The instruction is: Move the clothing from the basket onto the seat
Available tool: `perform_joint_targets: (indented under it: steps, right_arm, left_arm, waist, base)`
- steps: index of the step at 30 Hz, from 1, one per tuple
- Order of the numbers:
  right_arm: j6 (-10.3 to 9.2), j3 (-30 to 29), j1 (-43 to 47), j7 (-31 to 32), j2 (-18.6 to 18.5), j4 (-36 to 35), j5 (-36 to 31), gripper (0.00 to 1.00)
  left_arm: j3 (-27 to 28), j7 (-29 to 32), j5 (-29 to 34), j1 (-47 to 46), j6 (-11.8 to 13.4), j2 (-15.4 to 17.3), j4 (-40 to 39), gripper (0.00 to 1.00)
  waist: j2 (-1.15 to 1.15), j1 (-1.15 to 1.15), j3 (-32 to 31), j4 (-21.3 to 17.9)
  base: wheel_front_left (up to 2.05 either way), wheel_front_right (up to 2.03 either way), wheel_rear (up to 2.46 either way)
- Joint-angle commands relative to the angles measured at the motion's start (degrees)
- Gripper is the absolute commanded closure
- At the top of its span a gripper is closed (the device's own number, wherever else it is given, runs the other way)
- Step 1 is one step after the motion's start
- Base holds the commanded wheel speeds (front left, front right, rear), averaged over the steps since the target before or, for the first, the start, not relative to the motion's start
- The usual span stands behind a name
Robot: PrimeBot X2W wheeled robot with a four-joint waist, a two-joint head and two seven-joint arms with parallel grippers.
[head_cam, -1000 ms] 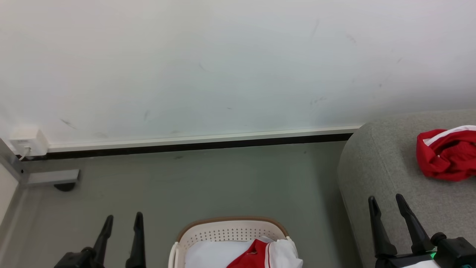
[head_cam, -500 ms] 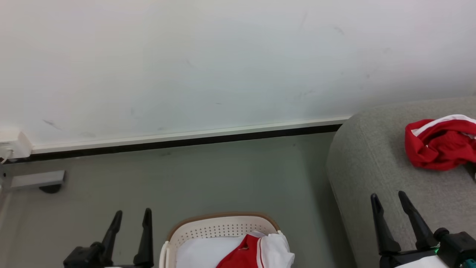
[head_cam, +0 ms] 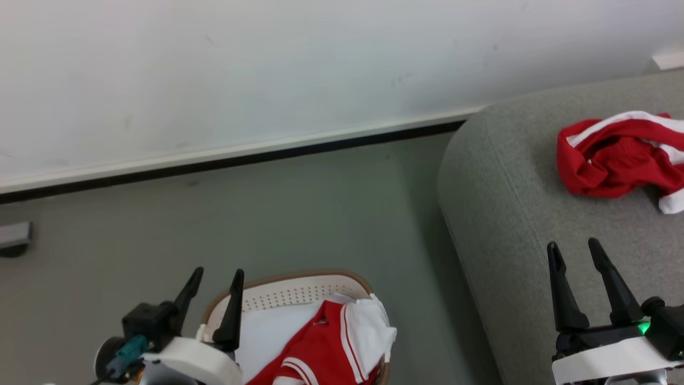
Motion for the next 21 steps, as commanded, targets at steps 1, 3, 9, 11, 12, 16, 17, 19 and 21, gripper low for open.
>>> perform_joint_targets:
  steps: [1,3,9,11,12,16,17,19,21]
  right_arm:
    - [-0.13,-0.24,-1.26,-0.58,-0.25,0.33,0.27,0.00]
    - [-0.13,-0.32,-2.11,-0.99,-0.23,0.47,0.46,0.00]
    - [-0.13,-0.96,-4.85,-2.43,-0.13,0.96,1.19,0.00]
    - [-0.13,-0.99,-6.01,-2.91,0.08,1.02,1.54,0.00]
    - [-0.13,-1.00,-6.62,-3.04,0.18,0.94,1.63,0.00]
    - [-0.13,-1.53,-9.02,-3.87,0.71,0.75,2.03,0.00]
    - [-0.13,-1.77,-9.59,-3.96,0.82,0.68,2.12,0.00]
    - [-0.13,-2.18,-10.56,-4.10,1.12,0.24,2.21,0.00]
    - [-0.13,-2.60,-11.54,-4.28,1.41,-0.30,2.45,0.00]
  left_arm:
    - [-0.20,0.69,0.97,-1.72,-0.62,0.77,1.40,0.00]
    - [-0.85,1.52,0.98,-3.45,-1.47,1.00,3.23,0.00]
    - [-3.15,4.83,1.37,-8.68,-4.41,2.22,9.50,0.00]
    - [-3.93,5.86,1.62,-10.44,-5.34,2.56,11.76,0.00]
    - [-4.29,6.47,1.87,-11.38,-5.72,2.82,12.80,0.00]
    - [-6.50,8.92,2.88,-15.08,-7.65,3.61,17.79,0.00]
    - [-7.13,9.49,2.95,-15.89,-8.01,3.64,19.15,0.00]
    - [-8.27,10.55,3.28,-17.72,-8.68,3.80,21.68,0.00]
    - [-9.51,11.48,3.65,-19.36,-9.21,4.00,24.35,0.00]
  waist:
    - [0.00,-0.01,2.57,-1.92]
    - [0.00,-0.01,3.94,-2.67]
    - [0.00,-0.01,8.26,-4.59]
    - [0.00,-0.01,9.96,-5.26]
    - [0.00,-0.01,10.95,-5.59]
    - [0.00,-0.01,14.59,-6.53]
    - [0.00,-0.01,15.35,-6.67]
    - [0.00,-0.01,17.13,-6.94]
    - [0.00,-0.01,18.85,-7.21]
  base:
    - [0.00,0.00,0.00]
    - [0.00,0.00,0.00]
    - [0.00,0.00,0.00]
    - [0.00,0.00,0.00]
    - [0.00,0.00,0.00]
    - [0.00,0.00,0.00]
    - [0.00,0.00,0.00]
    - [0.00,0.00,0.00]
    - [0.00,0.00,0.00]
